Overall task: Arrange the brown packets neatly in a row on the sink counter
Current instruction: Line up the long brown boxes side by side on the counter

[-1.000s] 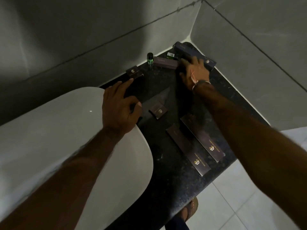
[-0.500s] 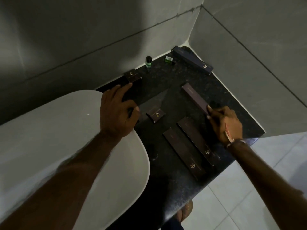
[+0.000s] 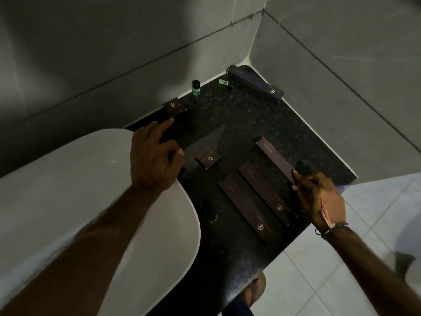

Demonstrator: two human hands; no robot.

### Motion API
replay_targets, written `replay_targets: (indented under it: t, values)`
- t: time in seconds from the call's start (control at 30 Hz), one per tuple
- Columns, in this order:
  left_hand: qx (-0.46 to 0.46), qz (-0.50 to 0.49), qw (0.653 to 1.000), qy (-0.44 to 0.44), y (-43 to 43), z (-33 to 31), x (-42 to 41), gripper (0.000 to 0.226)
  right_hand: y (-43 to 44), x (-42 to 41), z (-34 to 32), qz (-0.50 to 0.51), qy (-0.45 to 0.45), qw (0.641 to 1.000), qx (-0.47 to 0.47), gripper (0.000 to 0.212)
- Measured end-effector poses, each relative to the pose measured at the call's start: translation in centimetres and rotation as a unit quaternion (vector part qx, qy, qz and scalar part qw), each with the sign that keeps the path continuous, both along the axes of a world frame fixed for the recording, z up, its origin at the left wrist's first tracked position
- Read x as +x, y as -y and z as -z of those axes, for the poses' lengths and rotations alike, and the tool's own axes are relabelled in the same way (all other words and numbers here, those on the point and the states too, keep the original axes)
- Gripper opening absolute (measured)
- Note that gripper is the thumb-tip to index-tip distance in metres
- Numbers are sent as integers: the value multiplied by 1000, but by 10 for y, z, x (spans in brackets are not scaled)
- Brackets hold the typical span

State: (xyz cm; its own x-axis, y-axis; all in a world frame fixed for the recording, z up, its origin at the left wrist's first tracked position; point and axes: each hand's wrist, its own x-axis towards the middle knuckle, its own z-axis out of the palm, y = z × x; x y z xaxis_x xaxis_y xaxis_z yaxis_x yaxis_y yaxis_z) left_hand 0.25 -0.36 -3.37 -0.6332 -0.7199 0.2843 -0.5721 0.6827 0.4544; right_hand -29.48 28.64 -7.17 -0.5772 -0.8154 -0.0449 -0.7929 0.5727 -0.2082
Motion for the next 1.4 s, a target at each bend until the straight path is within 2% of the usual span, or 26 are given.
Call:
replay_targets:
  t: [0.27,0.37,0.47,0.63,0.77,0.87,0.97,1.03,1.23,1.4]
  values:
    - [0,-1,1000,-3,0,0,-1,39,3,-1,-17,19,-12,1000,-4,61]
    - [-4,-3,1000,-8,1,2,-2,40,46,-18,-28,59,19,997,-56,63]
    - [-4,-4,1000,-8,1,3,-2,40,114,-53,-21,17,36,995,-90,59]
    - [-9,-3,1000,-2,0,2,-2,40,218,-102,-13,-75,-19,997,25,59]
    - [-16,-1,1000,-9,1,2,-1,40,246,-111,-10,-106,-64,988,90,57]
    - [-15,-3,1000,-7,2,2,-2,41,230,-109,-5,-70,-40,995,59,50]
    - [-19,-2,1000,1,3,2,-1,42,192,-105,-5,4,6,999,31,64]
    - [-22,0,1000,6,3,2,0,42,157,-102,-6,30,26,999,14,61]
    - [-30,1,999,13,4,2,1,40,45,-82,-3,-11,-23,999,22,46]
    - [-37,9,999,6,3,2,1,39,3,-62,-7,-19,-50,998,25,52]
